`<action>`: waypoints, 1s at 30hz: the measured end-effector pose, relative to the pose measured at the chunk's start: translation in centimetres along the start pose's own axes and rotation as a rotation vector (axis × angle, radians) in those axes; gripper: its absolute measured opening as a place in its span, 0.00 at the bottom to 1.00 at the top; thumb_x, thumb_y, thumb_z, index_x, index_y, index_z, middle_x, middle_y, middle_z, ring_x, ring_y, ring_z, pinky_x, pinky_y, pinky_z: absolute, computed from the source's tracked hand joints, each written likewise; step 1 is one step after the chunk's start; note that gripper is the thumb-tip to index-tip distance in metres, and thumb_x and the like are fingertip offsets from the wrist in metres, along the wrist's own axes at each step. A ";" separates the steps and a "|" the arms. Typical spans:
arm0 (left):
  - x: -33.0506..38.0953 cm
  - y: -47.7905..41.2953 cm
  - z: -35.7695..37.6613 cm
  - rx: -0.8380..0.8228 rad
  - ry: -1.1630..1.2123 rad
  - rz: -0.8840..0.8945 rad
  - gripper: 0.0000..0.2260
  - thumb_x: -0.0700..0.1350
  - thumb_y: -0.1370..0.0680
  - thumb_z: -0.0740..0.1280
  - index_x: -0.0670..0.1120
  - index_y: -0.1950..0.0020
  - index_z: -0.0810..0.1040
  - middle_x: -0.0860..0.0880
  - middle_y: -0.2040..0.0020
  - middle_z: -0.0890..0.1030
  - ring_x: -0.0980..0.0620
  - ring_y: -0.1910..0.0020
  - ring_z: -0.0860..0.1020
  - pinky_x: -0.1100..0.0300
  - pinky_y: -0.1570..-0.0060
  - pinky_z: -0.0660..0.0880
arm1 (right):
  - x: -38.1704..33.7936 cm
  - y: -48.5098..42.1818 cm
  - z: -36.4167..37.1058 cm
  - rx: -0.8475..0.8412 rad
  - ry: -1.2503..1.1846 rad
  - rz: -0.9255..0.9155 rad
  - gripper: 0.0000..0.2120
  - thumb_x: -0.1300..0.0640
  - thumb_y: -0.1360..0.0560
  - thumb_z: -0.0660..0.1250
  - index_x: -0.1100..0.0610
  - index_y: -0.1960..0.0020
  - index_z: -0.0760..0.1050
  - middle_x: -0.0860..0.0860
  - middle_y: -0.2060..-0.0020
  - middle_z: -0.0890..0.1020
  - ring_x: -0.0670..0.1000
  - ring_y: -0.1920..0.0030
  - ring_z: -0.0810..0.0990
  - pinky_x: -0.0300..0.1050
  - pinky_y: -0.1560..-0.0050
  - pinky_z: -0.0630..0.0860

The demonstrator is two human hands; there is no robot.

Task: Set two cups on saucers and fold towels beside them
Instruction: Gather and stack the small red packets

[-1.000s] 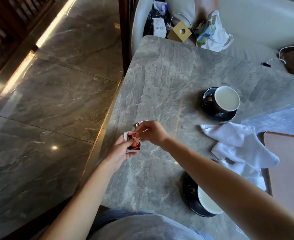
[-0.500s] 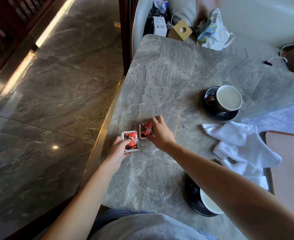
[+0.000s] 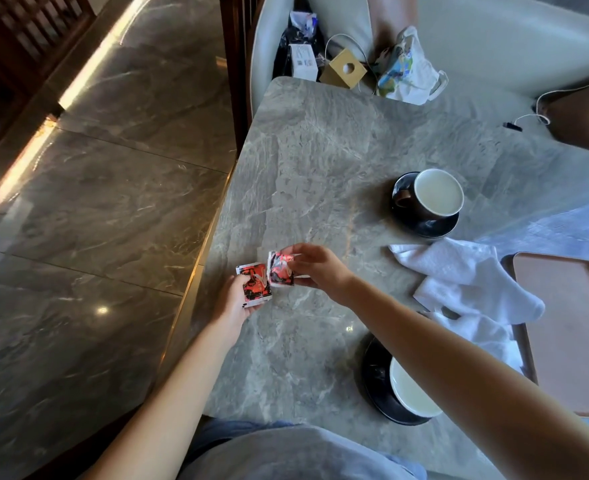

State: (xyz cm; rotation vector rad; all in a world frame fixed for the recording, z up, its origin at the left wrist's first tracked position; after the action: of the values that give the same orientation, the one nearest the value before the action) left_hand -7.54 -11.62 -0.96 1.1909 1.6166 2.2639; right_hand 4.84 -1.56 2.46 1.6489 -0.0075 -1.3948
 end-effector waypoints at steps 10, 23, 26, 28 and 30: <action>-1.1 1.3 0.4 -0.100 -0.143 0.085 0.05 0.44 0.22 0.59 0.47 0.49 0.73 0.46 0.56 0.79 0.52 0.59 0.77 0.62 0.65 0.73 | 1.0 1.1 2.5 0.154 0.290 -0.193 0.17 0.68 0.27 0.67 0.63 0.39 0.72 0.49 0.69 0.74 0.52 0.63 0.76 0.55 0.51 0.78; -2.5 3.9 1.4 -0.137 -0.254 0.204 0.06 0.42 0.21 0.59 0.48 0.45 0.72 0.47 0.55 0.78 0.51 0.58 0.78 0.59 0.62 0.75 | 3.4 3.7 2.6 0.124 0.233 -0.042 0.13 0.57 0.22 0.63 0.58 0.39 0.72 0.52 0.52 0.76 0.49 0.55 0.78 0.38 0.63 0.79; -3.1 4.4 2.2 -0.171 -0.264 0.200 0.04 0.43 0.21 0.60 0.51 0.50 0.73 0.48 0.58 0.79 0.52 0.60 0.78 0.60 0.63 0.75 | 3.7 4.2 1.9 0.137 0.212 0.012 0.13 0.57 0.22 0.63 0.60 0.40 0.73 0.54 0.51 0.77 0.52 0.51 0.79 0.46 0.53 0.79; -3.6 4.7 2.8 -0.192 -0.262 0.188 0.04 0.43 0.21 0.60 0.51 0.52 0.73 0.47 0.57 0.80 0.52 0.60 0.78 0.59 0.62 0.74 | 4.0 4.6 1.4 0.139 0.192 0.037 0.13 0.58 0.22 0.62 0.62 0.40 0.73 0.55 0.52 0.78 0.52 0.52 0.79 0.47 0.53 0.79; -4.0 4.8 3.6 -0.200 -0.259 0.177 0.05 0.43 0.21 0.59 0.51 0.53 0.74 0.47 0.58 0.80 0.50 0.59 0.78 0.58 0.61 0.73 | 4.2 5.1 0.8 0.147 0.149 0.045 0.12 0.59 0.21 0.62 0.63 0.40 0.73 0.56 0.53 0.78 0.51 0.54 0.79 0.45 0.55 0.79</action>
State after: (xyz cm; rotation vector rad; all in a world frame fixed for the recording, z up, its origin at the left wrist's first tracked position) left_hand -0.91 -13.01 1.45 1.5486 1.2070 2.1934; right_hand 8.38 -7.18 2.58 1.8601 -0.0619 -1.2600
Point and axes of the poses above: each hand's wrist, its own y-axis away from the middle knuckle, its own z-axis out of the palm, x = y × z, the point moved 2 cm from there along -y, towards the middle knuckle
